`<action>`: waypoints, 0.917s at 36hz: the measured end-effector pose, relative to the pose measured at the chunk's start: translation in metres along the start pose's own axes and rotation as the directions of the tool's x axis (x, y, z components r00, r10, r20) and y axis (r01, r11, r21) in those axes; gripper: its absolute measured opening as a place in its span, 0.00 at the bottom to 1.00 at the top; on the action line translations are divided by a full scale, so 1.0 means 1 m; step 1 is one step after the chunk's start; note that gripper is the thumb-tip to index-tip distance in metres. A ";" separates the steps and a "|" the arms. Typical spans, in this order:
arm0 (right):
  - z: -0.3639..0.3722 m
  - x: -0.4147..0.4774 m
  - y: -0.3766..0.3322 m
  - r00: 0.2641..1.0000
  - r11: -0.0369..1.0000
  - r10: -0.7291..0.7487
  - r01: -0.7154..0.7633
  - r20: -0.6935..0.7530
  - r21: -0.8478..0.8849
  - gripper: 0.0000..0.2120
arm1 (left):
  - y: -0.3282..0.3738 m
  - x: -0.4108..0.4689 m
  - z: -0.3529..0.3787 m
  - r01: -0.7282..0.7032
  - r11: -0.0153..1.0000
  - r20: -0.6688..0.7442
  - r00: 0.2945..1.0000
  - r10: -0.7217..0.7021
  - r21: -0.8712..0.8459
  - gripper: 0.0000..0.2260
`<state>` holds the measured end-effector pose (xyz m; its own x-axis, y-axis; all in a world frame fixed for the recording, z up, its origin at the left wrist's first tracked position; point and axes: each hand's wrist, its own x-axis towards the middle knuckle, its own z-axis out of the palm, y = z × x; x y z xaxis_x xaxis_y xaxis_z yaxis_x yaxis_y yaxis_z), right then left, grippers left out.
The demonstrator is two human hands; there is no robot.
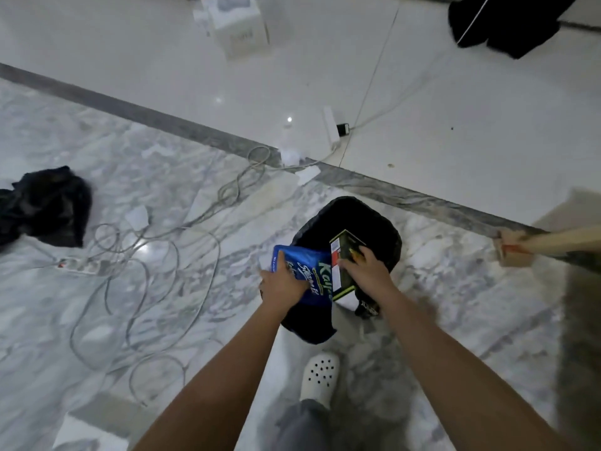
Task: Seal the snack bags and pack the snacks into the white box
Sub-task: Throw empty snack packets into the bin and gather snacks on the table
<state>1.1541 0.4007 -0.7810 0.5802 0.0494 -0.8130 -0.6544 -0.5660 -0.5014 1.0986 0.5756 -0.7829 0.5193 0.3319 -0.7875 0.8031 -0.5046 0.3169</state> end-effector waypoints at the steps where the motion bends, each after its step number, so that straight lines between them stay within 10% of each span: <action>1: 0.000 0.007 0.002 1.000 1.000 0.014 -0.014 -0.007 0.005 0.37 | 0.002 0.006 0.004 -0.004 1.000 0.022 1.000 0.004 -0.018 0.45; 12: -0.017 0.024 0.005 1.000 1.000 0.001 -0.001 -0.004 0.021 0.36 | 0.019 0.005 0.011 -0.084 0.996 0.262 0.961 0.088 -0.029 0.34; 22: -0.056 -0.047 -0.014 0.991 0.991 -0.106 0.099 -0.075 -0.089 0.33 | 0.049 -0.046 -0.024 -0.284 0.943 0.054 0.959 0.279 0.172 0.26; 33: -0.177 -0.253 -0.055 0.912 0.978 -0.201 0.165 -0.359 -0.129 0.29 | 0.167 -0.206 -0.085 -0.636 0.756 0.054 0.770 0.636 0.157 0.24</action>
<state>1.1289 0.2736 -0.4954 0.8344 -0.1362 -0.5340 -0.4815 -0.6515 -0.5862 1.1507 0.4910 -0.5230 0.8946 -0.1087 -0.4334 0.2310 -0.7178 0.6568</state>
